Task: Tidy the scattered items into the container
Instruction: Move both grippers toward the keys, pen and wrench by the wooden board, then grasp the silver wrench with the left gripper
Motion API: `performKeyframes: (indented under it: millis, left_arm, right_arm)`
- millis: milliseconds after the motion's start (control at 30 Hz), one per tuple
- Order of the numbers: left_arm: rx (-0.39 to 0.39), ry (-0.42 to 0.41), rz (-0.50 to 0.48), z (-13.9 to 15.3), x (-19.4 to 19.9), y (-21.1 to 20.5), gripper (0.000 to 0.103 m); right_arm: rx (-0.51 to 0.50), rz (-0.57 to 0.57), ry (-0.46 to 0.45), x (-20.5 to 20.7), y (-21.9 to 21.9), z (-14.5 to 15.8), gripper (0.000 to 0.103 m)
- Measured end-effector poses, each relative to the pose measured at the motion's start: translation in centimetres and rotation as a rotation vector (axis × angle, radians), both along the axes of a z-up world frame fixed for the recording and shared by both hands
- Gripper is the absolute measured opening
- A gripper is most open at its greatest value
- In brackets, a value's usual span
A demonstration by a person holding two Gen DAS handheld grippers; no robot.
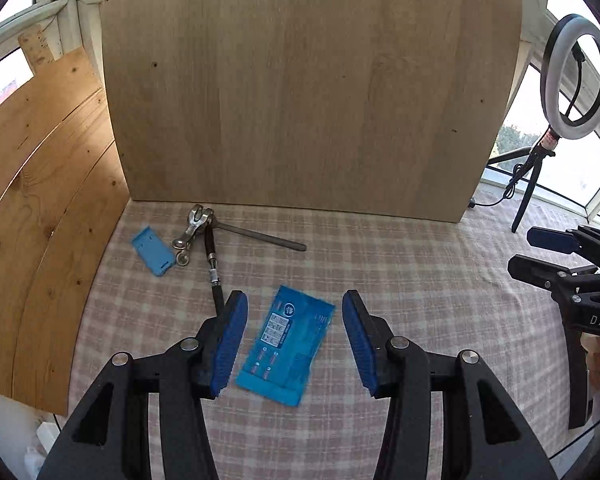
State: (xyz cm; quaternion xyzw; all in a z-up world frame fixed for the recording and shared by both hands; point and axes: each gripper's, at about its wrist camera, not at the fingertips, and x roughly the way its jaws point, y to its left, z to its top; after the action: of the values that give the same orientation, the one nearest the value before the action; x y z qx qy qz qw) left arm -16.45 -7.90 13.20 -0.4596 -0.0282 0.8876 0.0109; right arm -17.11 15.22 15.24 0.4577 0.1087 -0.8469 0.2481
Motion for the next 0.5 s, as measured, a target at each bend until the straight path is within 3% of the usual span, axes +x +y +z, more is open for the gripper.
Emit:
performKeyframes:
  millis: [233,500]
  left_arm:
    - [-0.050,-0.050,0.013,-3.3,-4.4,-6.6,0.046]
    - [-0.078,-0.121,-0.058,-7.7,-9.4,-9.3,0.046]
  right_arm:
    - [0.067,0.174,-0.021,-3.0,-10.4,-3.2,0.061]
    - [0.150,0.326,-0.059,-6.8,-20.0,-9.3,0.052]
